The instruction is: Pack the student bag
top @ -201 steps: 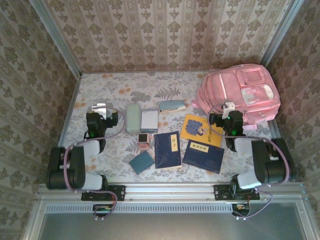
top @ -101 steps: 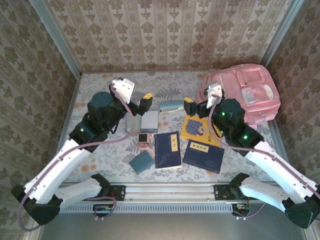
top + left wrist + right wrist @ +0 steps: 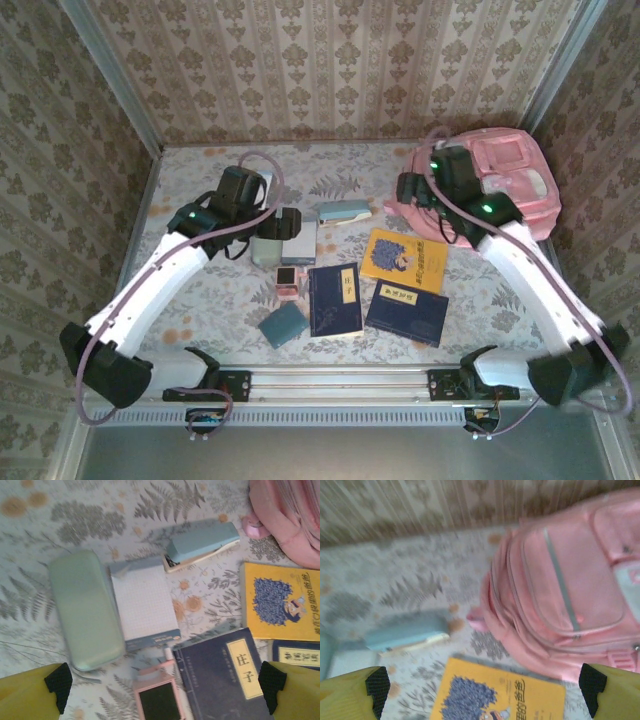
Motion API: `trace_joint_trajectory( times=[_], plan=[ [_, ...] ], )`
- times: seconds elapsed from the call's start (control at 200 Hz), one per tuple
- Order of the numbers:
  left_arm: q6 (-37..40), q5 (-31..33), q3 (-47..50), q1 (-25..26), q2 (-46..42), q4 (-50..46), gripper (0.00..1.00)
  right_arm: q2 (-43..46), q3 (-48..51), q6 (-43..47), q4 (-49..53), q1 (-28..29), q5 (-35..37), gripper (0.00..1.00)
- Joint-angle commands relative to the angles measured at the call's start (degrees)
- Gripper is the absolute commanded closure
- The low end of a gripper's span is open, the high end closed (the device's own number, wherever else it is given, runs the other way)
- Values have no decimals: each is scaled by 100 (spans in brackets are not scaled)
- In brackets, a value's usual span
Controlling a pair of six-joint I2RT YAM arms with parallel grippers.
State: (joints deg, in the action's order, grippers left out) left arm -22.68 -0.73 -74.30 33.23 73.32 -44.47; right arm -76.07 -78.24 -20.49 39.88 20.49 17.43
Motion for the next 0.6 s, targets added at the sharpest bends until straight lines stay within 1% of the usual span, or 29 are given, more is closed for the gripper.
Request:
trace_joint_trajectory(
  times=[0.0, 0.04, 0.07, 0.085, 0.125, 0.165, 0.21, 0.225, 0.28, 0.46, 0.595],
  plan=[
    [-532, -907, -121, -290, 236, 217, 0, -717, -243, 496, 497, -36, -10, 0],
    [-528, -1016, -61, -347, 276, 387, 0, -912, -259, 647, 305, -85, -104, 0],
    [-500, -1041, 10, -381, 289, 509, 0, -1148, -399, 691, 271, -201, -355, 1],
    [-481, -1043, 44, -399, 300, 559, 0, -1268, -517, 688, 305, -266, -511, 3],
    [-472, -1058, 139, -466, 321, 658, 0, -1757, -925, 632, 547, -425, -610, 7],
    [-565, -1192, 266, -567, 324, 756, 0, -2240, -1355, 661, 746, -518, -610, 11],
    [-710, -1521, 450, -668, 319, 926, 0, -2687, -1716, 748, 813, -552, -567, 14],
    [-768, -1638, 501, -844, 309, 980, 0, -2827, -1839, 777, 835, -551, -539, 15],
    [-938, -1913, 660, -1003, 281, 1149, 0, -3314, -2290, 851, 926, -571, -465, 18],
    [-1130, -2265, 754, -1156, 318, 1355, 1, -4631, -3563, 718, 1239, -754, -625, 35],
    [-1217, -2359, 832, -1205, 358, 1409, 1, -5269, -4165, 719, 1402, -804, -553, 42]
  ],
)
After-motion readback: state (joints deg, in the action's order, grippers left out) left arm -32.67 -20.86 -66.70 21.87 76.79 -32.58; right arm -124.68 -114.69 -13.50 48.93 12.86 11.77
